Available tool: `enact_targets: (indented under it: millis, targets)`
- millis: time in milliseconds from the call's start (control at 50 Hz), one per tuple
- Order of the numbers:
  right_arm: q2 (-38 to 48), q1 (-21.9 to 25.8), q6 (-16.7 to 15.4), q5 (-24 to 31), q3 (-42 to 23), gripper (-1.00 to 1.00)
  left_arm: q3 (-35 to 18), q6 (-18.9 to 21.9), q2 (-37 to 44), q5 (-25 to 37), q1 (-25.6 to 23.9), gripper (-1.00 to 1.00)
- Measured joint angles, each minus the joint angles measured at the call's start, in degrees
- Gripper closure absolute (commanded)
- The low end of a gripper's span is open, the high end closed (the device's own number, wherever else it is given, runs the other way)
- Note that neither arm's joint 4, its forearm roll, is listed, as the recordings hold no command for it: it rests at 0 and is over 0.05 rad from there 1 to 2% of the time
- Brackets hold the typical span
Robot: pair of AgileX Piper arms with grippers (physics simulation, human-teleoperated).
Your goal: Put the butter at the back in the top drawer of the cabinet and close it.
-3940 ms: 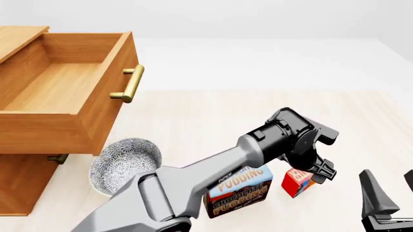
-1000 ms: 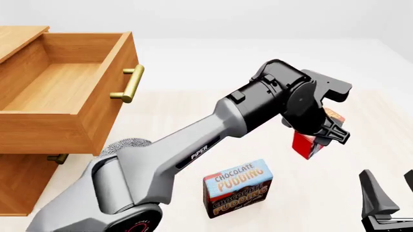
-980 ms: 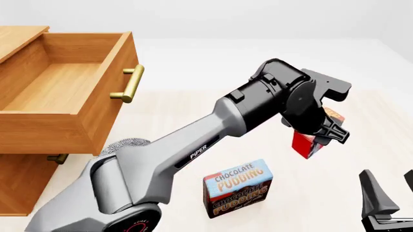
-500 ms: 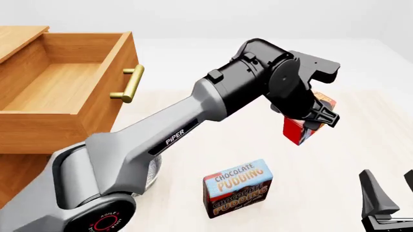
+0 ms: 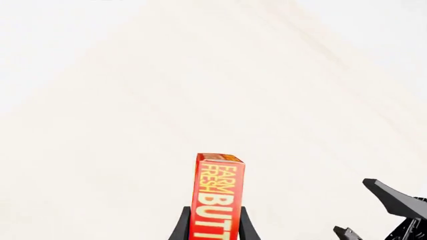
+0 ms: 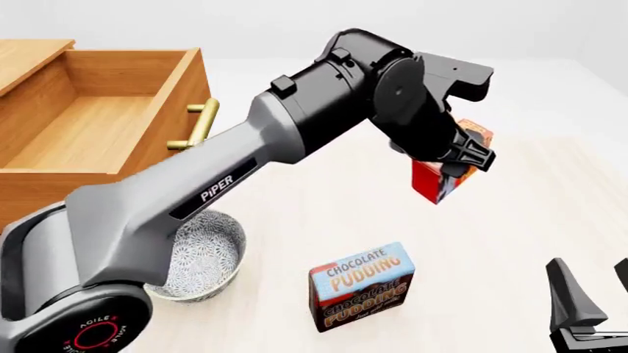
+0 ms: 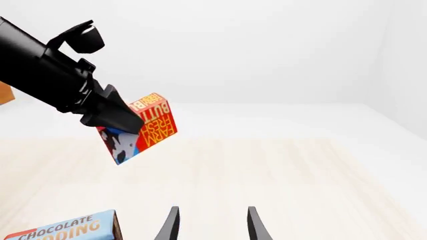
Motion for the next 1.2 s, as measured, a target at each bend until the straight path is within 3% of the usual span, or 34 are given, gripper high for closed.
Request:
enact_targets:
  millis: [400,1200]
  targets:
    - [0.0,0.0,0.0,0.0,0.0,-1.00,9.1,-0.7,-8.0,-2.2,2.5,1.00]
    - [0.0,0.0,0.0,0.0,0.0,-1.00,15.4,-2.0,-18.6,-0.3,8.5,1.00]
